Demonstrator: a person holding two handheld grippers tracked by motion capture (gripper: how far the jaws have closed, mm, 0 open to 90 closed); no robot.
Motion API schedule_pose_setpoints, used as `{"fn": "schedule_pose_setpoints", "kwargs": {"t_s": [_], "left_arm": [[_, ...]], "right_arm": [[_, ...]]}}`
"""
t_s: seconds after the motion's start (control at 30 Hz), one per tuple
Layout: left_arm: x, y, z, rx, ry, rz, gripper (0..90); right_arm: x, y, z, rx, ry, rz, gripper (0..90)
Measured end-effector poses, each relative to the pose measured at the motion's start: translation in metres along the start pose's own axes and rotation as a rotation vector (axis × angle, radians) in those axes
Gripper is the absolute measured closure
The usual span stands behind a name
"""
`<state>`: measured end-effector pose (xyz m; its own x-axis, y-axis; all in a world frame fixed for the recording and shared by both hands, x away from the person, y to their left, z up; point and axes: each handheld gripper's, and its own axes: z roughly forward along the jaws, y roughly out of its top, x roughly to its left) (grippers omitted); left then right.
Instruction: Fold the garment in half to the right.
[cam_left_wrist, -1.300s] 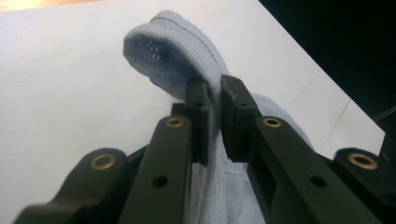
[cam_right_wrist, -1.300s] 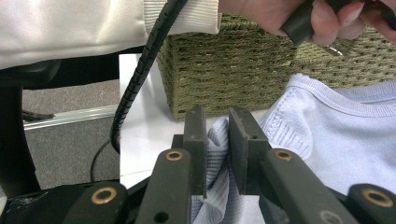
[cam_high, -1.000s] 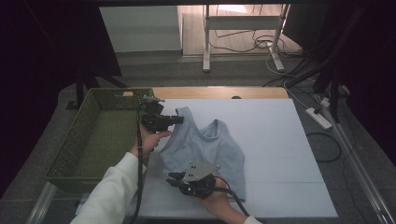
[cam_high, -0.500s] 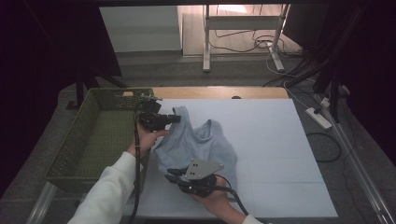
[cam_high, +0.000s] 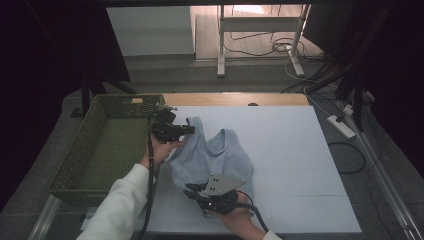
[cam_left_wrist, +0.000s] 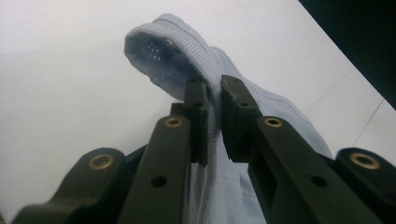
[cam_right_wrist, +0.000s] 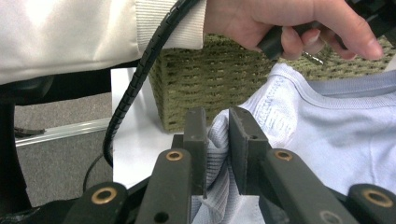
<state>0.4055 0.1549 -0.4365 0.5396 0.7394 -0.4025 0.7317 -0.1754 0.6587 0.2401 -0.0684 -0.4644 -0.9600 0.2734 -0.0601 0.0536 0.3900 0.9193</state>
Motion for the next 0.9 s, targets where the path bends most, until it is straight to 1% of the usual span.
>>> {"fn": "schedule_pose_setpoints", "kwargs": {"t_s": [0.3, 0.6, 0.9], "left_arm": [[-0.002, 0.0, 0.006, 0.001, 0.001, -0.001, 81.2], [-0.004, 0.001, 0.009, 0.005, 0.007, 0.006, 81.1], [-0.007, 0.002, 0.012, 0.01, 0.009, 0.013, 81.0]], "right_arm": [[-0.003, -0.004, -0.008, -0.001, -0.011, 0.025, 77.6], [-0.005, -0.008, -0.013, 0.013, -0.021, 0.035, 77.6], [-0.005, -0.012, -0.018, 0.015, -0.032, 0.046, 77.6]]}}
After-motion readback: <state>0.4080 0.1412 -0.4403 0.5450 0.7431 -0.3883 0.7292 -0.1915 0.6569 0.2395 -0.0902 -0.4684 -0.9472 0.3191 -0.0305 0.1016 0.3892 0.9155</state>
